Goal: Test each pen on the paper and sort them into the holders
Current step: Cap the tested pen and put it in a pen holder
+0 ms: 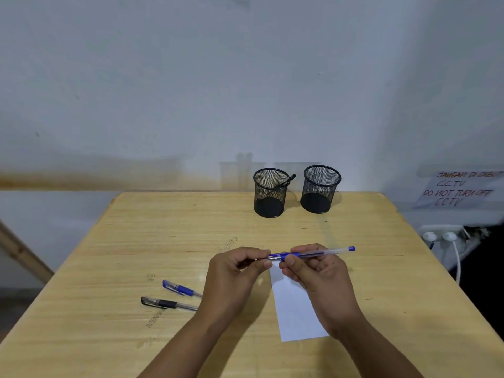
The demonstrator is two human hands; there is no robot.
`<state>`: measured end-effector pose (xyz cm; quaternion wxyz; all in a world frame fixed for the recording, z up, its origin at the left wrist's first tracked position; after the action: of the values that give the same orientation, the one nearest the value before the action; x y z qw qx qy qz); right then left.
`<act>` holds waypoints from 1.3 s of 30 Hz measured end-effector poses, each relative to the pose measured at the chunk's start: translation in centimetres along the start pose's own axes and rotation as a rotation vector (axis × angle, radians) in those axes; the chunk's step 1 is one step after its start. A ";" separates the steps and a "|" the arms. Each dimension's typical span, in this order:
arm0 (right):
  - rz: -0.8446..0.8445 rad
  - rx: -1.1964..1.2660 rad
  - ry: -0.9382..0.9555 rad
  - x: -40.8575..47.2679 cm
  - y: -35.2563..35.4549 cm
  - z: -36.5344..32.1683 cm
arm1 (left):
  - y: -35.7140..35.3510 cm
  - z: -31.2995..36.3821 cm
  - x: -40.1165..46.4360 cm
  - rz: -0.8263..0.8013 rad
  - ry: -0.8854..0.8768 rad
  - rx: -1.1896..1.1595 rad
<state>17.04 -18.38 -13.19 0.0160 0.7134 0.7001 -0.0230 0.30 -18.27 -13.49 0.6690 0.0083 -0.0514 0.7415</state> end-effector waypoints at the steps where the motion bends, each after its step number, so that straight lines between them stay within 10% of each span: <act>1: -0.003 0.014 -0.005 0.1 -0.1 0.0 | 0.0 0.0 0.1 -0.004 -0.008 0.006; 11: 0.127 0.124 0.040 5.1 -0.3 -2.5 | -1.2 0.0 4.2 -0.039 -0.002 -0.106; 24: 0.122 -1.240 0.404 13.9 1.2 -9.1 | -3.3 -1.9 16.3 0.051 -0.018 0.290; 39: 0.077 -1.213 0.544 16.1 -0.4 -7.8 | -2.4 -2.5 17.2 0.019 0.015 0.298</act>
<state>17.00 -1.89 -6.29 0.2380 0.5829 0.5422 0.5564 1.00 -0.78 -14.39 0.6536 0.1018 0.0642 0.7472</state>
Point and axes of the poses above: each hand's wrist, its own x-axis towards the middle knuckle, its own y-axis out of the back of the hand, z = x × y, the point moved 1 cm from there along x, towards the middle knuckle, and after that the axes turned 12 degrees about -x, right-handed, at the moved point
